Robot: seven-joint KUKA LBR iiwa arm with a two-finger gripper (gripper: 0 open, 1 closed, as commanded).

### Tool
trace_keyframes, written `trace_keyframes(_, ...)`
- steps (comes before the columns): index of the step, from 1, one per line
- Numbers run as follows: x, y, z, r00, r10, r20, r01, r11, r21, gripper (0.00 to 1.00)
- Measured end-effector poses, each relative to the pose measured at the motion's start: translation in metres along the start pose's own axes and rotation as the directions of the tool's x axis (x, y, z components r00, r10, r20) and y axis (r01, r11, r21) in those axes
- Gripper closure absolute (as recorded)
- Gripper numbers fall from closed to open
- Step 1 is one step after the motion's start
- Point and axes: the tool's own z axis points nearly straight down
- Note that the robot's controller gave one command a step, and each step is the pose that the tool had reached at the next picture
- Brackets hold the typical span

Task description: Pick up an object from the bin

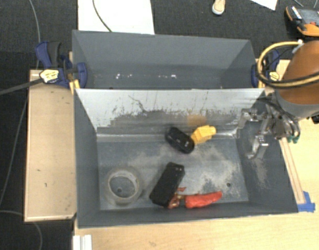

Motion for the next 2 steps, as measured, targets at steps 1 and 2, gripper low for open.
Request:
trace_keyframes(1,-0.002,0.001,-0.005,1.0,-0.007,0.008,0.007,1.0,0.002,0.0)
trace_keyframes(2,0.065,0.108,0.102,0.993,-0.114,0.007,0.114,0.994,0.0,0.0)
